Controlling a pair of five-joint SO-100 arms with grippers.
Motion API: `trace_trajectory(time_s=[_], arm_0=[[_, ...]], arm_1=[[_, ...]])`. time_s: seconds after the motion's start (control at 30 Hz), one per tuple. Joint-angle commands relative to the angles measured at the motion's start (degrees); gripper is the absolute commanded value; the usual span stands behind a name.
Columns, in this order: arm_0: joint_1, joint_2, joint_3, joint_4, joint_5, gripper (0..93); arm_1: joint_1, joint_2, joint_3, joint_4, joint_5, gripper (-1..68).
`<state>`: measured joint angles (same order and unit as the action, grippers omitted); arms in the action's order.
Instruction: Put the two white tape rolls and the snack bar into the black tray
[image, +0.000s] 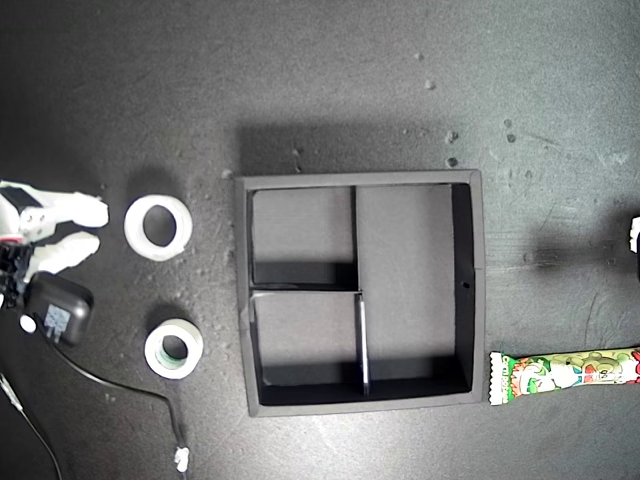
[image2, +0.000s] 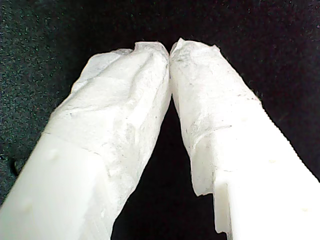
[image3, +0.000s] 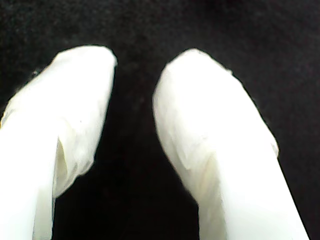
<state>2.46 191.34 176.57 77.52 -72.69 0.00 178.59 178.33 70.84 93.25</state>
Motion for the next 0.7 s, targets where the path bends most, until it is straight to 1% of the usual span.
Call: trace_trajectory(time_s=[0.0,0.47,0.5,0.53,0.57,0.6,0.67], arm_0=[[-3.3,2.8,3.3,-1.3,-12.3,2.0],[-3.2,2.8,3.3,-2.1,-12.4,1.7],[-2.6,2.8,3.3,-2.5,-14.0,1.2],[-1.2,2.7,3.1,-3.5,-13.4,1.2],[1.8,2.6,2.5,-5.5,-9.2,1.1],[4.8,2.6,1.8,-7.7,-6.8,1.2],[7.4,2.5,0.0,-11.8,-1.7,1.2]], arm_1=[[4.8,0.1,0.7,1.2,-9.0,-0.1],[5.0,0.1,0.7,1.1,-9.0,-0.1],[5.5,0.1,0.7,0.5,-9.0,-0.1],[6.6,0.1,0.7,-2.7,-10.8,-0.1],[6.7,0.1,0.7,-7.7,-14.9,-0.2],[6.4,0.1,0.7,-12.8,-19.4,-0.2],[6.6,0.1,0.7,-19.4,-25.0,-0.2]])
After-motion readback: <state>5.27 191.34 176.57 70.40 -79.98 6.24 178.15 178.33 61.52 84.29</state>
